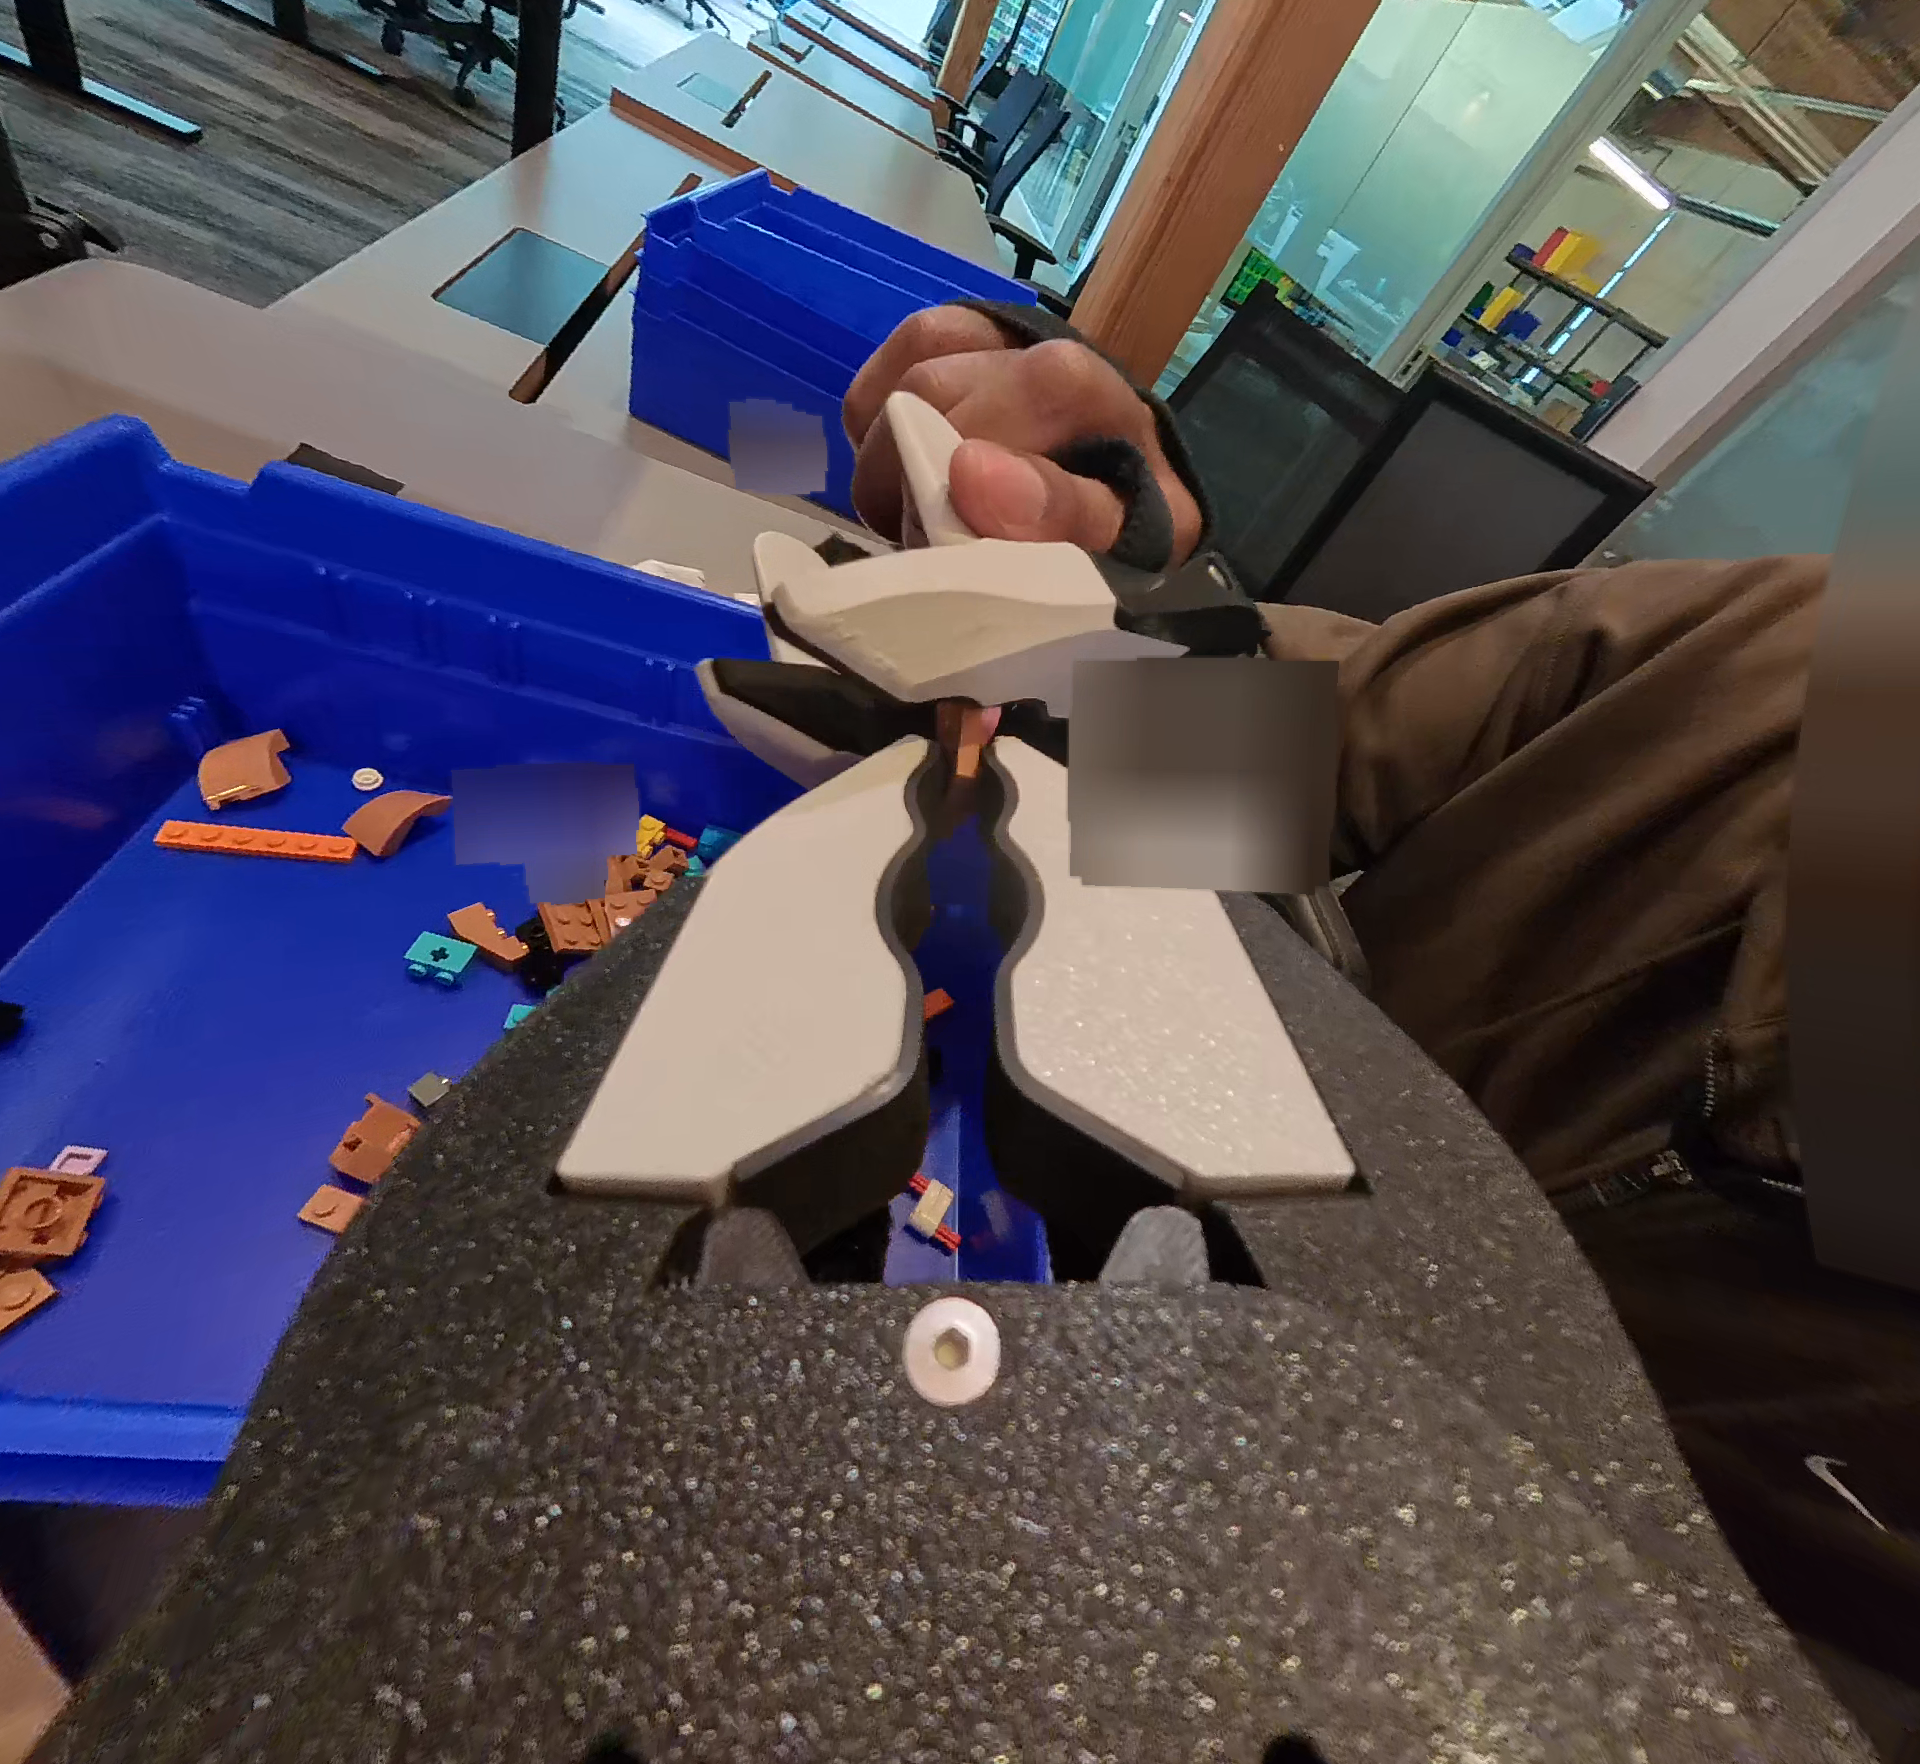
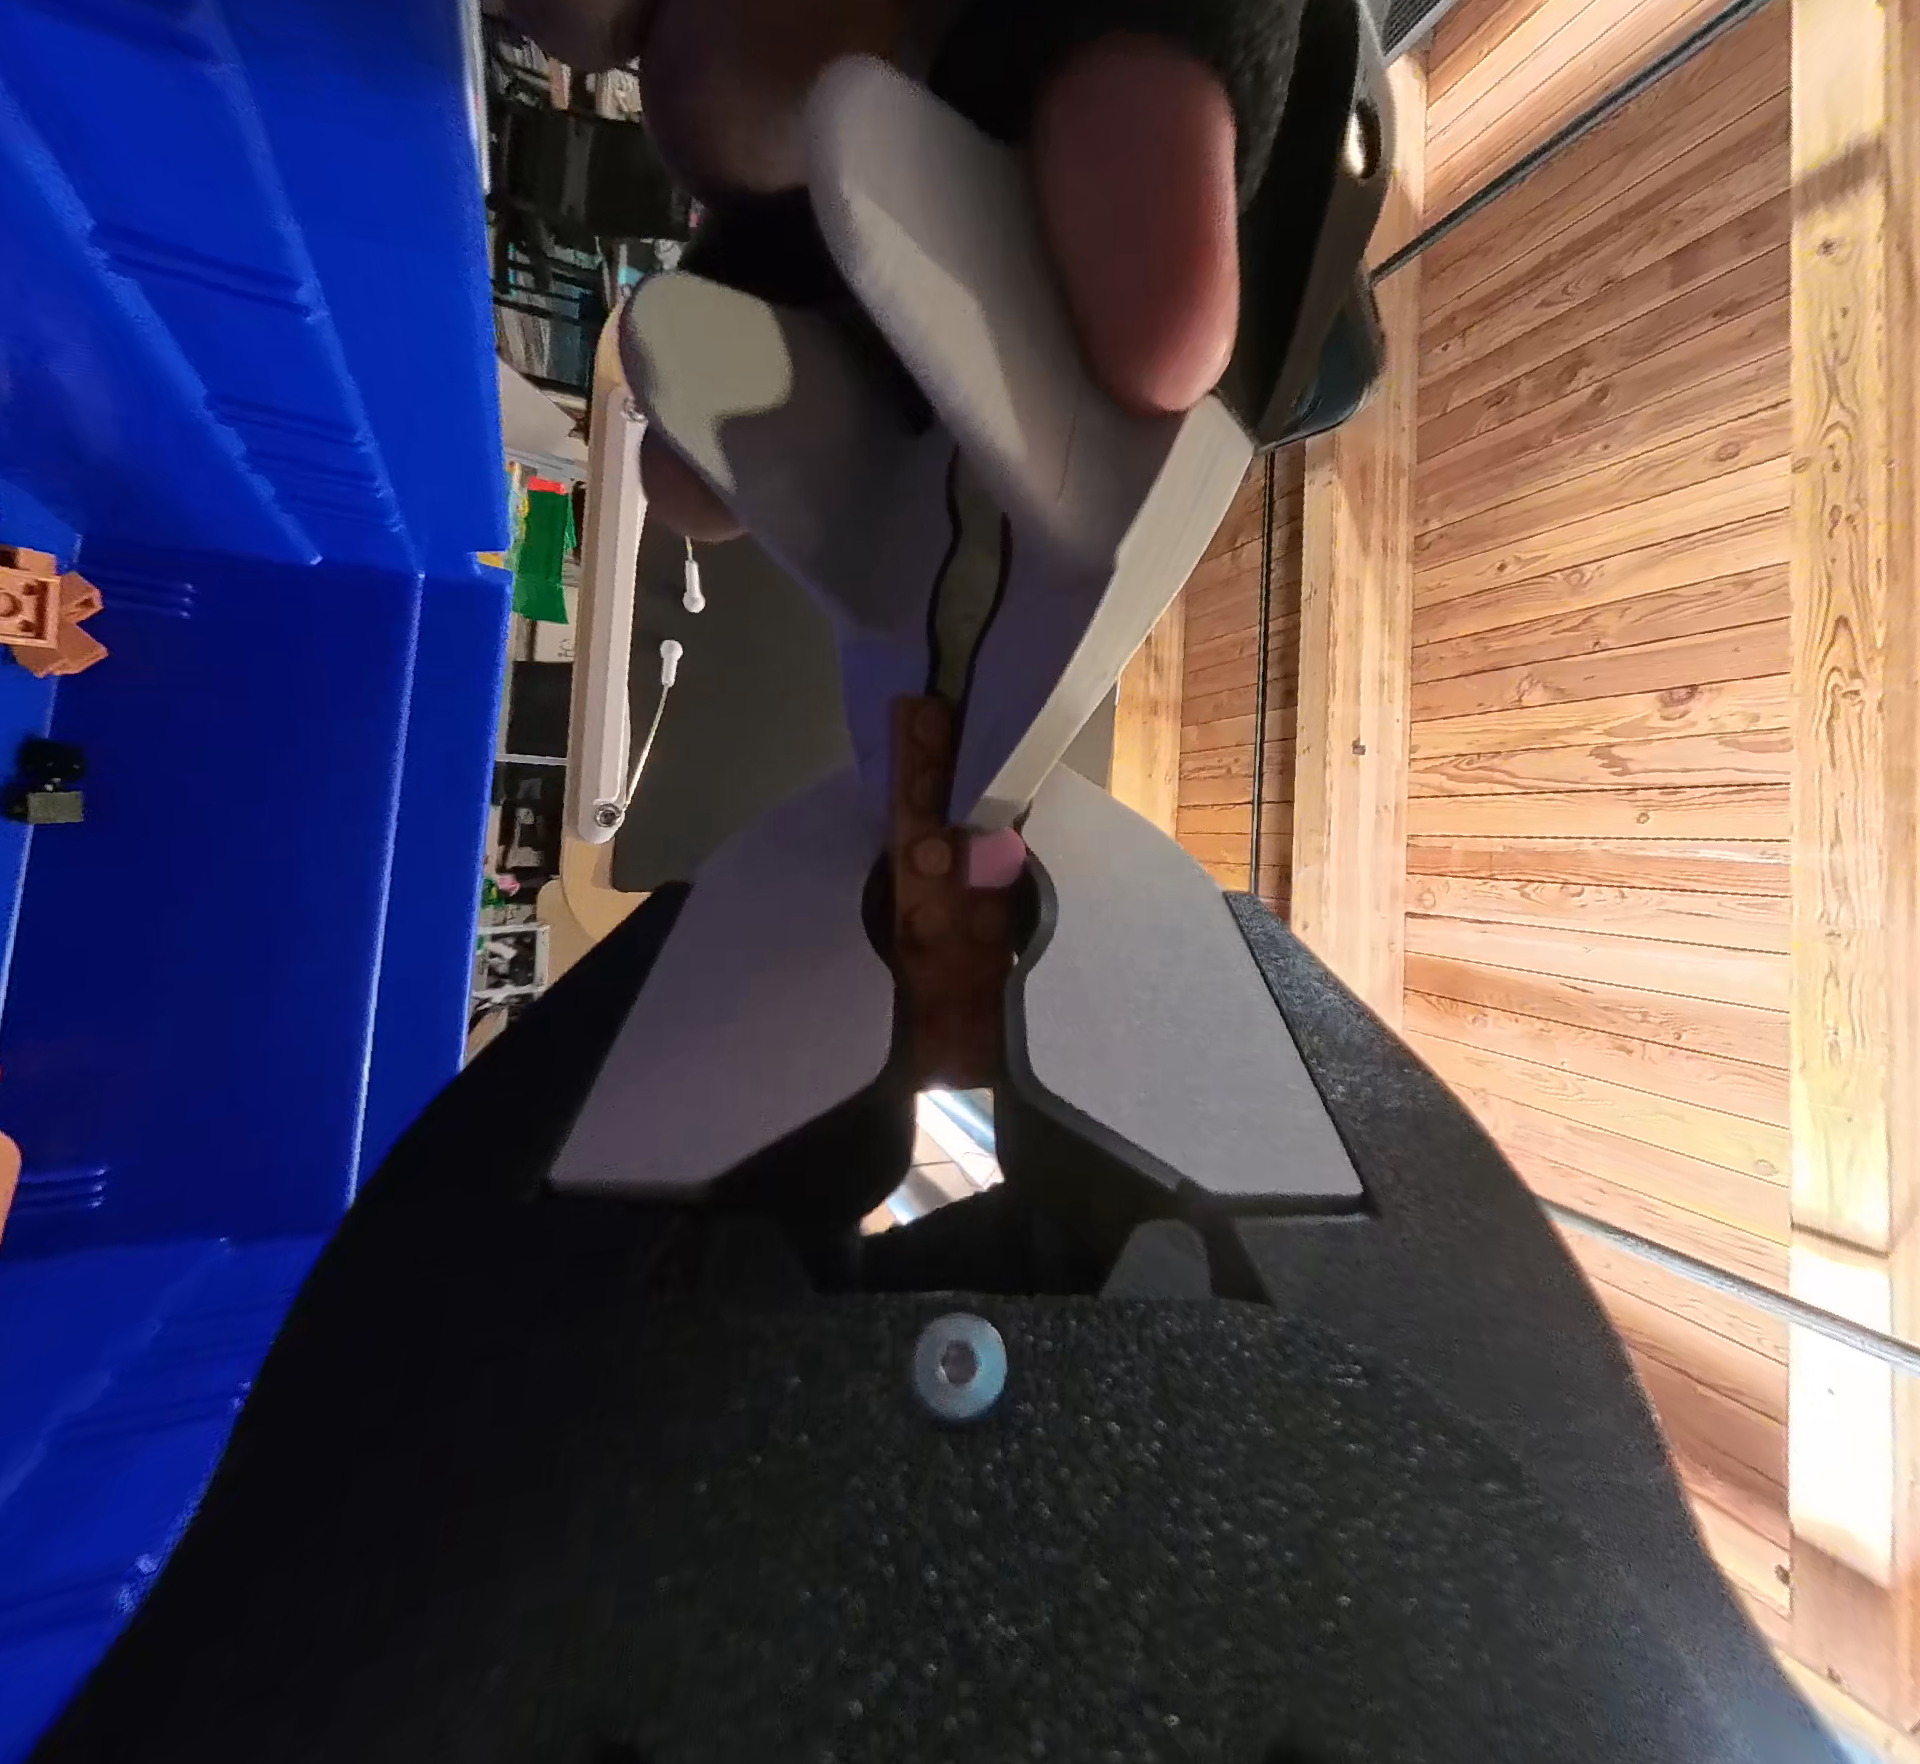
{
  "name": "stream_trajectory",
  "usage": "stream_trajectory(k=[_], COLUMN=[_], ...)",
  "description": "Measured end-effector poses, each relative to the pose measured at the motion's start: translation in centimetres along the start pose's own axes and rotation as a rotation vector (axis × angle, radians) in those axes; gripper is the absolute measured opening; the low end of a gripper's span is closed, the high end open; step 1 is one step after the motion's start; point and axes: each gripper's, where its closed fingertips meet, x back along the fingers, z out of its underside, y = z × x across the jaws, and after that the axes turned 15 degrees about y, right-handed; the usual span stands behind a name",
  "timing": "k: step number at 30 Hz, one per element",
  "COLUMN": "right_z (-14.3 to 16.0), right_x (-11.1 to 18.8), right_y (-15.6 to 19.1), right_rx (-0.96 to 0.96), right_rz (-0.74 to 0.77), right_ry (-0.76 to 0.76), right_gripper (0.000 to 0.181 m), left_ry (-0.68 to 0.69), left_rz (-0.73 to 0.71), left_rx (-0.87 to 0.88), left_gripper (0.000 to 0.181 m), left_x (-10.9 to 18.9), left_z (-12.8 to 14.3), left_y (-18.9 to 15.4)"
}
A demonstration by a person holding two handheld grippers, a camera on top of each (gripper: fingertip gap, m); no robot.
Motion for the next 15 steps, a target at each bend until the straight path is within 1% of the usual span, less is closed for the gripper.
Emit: stream_trajectory(k=[4, 6, 7, 13, 15], right_z=[-0.18, -0.47, -0.44, 0.02, 0.35], right_x=[0.16, 0.39, 0.33, -0.21, -0.43], right_y=[0.07, -0.15, -0.14, -0.01, -0.13], right_rx=[0.026, 0.06, 0.078, 0.056, 0.008], right_rz=[0.014, 0.056, 0.066, 0.046, 0.028], right_ry=[-0.013, -0.033, -0.026, 0.013, 0.03], right_gripper=[0.011, 0.009, 0.006, 0.007, 0.008], left_ry=[0.004, -0.01, -0.017, -0.027, -0.046], left_rz=[0.031, 0.077, 0.078, 0.014, -0.006], left_rx=[0.009, 0.027, 0.03, -0.019, -0.038], left_gripper=[0.006, 0.004, 0.004, 0.005, 0.005], left_x=[-0.04, 0.18, 0.26, 0.33, 0.41], left_z=[0.21, 0.18, 0.12, -0.12, -0.41], left_y=[0.02, -0.06, 0.05, 0.36, 0.36])
